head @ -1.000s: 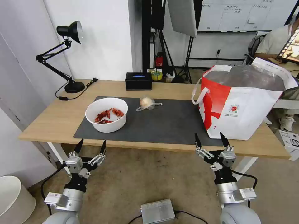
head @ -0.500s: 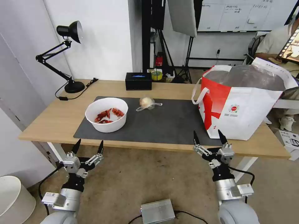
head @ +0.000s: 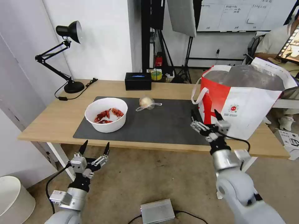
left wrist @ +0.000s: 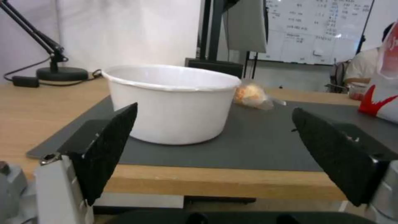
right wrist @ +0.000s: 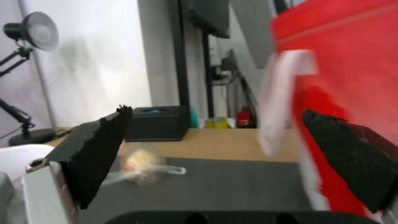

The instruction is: Pick up the trash from the table and place it into the takeout bag.

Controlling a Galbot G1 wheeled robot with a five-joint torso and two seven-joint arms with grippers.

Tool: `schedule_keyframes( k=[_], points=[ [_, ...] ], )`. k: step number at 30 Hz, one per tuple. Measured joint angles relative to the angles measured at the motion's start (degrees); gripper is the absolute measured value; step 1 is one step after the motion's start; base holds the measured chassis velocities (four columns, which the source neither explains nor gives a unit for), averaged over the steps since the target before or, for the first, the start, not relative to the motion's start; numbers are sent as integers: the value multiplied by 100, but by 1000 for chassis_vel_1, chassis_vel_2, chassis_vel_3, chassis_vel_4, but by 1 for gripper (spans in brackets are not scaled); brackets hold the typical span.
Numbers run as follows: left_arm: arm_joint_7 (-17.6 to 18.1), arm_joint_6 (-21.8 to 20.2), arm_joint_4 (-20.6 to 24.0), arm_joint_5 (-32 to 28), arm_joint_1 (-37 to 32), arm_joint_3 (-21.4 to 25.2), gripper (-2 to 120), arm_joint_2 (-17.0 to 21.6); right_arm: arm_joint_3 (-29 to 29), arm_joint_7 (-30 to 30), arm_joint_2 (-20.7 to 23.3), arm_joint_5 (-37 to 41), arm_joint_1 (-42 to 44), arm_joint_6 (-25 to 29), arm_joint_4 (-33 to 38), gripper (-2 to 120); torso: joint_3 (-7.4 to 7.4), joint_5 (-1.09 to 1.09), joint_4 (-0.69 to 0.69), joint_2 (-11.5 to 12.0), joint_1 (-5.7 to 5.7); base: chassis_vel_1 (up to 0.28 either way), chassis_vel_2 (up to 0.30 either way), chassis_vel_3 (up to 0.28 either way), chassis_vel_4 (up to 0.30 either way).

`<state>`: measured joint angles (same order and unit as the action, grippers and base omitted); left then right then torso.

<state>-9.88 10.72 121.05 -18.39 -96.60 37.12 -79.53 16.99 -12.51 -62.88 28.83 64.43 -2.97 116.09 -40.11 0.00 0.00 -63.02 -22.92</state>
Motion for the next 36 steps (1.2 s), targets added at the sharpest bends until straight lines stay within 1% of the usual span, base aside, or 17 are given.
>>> schedule_keyframes(
  k=[2,3,7,8,12,13,17,18,22,23,27,28,30,31,33,35,36],
  points=[
    [-1,2,40,12,-32,38,100,-39,-239,-20,-5,155,-468,-185,-242,100,0,1,1,0,0,0,0,0,0],
    [-1,2,40,12,-32,38,100,-39,-239,-20,-5,155,-468,-185,-242,100,0,1,1,0,0,0,0,0,0],
    [-3,2,115,33,-86,98,100,-108,-642,-65,-88,442,-1291,-399,-751,100,0,0,1,0,-1,0,0,0,0],
    [-3,2,115,33,-86,98,100,-108,-642,-65,-88,442,-1291,-399,-751,100,0,0,1,0,-1,0,0,0,0],
    [-3,5,142,38,-106,143,100,-150,-943,-65,-226,636,-2057,-682,-1361,100,0,0,0,0,0,0,0,0,0],
    [-3,5,142,38,-106,143,100,-150,-943,-65,-226,636,-2057,-682,-1361,100,0,0,0,0,0,0,0,0,0],
    [-3,14,107,30,-70,157,100,-164,-1330,-36,-369,841,-2982,-920,-2067,100,0,-1,-1,0,0,0,0,0,0],
    [-3,14,107,30,-70,157,100,-164,-1330,-36,-369,841,-2982,-920,-2067,100,0,-1,-1,0,0,0,0,0,0],
    [-5,23,97,14,-78,180,100,-181,-1701,51,-609,973,-3727,-1120,-2762,100,0,-1,0,0,-1,0,0,0,0],
    [-5,23,97,14,-78,180,100,-181,-1701,51,-609,973,-3727,-1120,-2762,100,0,-1,0,0,-1,0,0,0,0],
    [-13,29,154,-62,-104,258,100,-130,-1950,87,-973,972,-4221,-1386,-3464,100,0,0,1,0,0,0,0,0,0],
    [-13,29,154,-62,-104,258,100,-130,-1950,87,-973,972,-4221,-1386,-3464,100,0,0,1,0,0,0,0,0,0],
    [-23,30,173,-108,-120,297,100,-76,-2051,73,-1164,963,-4465,-1581,-3852,100,0,0,1,0,0,0,0,0,0],
    [-23,30,173,-108,-120,297,100,-76,-2051,73,-1164,963,-4465,-1581,-3852,100,0,0,1,0,0,0,0,0,0],
    [-27,30,187,-128,-144,319,100,-53,-2155,82,-1312,913,-4706,-1741,-4239,100,0,-1,0,0,0,0,0,0,0],
    [-28,30,194,-130,-155,327,100,-52,-2187,104,-1354,891,-4785,-1799,-4368,100,0,-1,0,0,0,0,0,0,0],
    [-32,31,215,-132,-177,333,100,-55,-2279,152,-1447,863,-4968,-1977,-4649,100,0,-1,0,0,-1,0,0,0,0]
  ],
)
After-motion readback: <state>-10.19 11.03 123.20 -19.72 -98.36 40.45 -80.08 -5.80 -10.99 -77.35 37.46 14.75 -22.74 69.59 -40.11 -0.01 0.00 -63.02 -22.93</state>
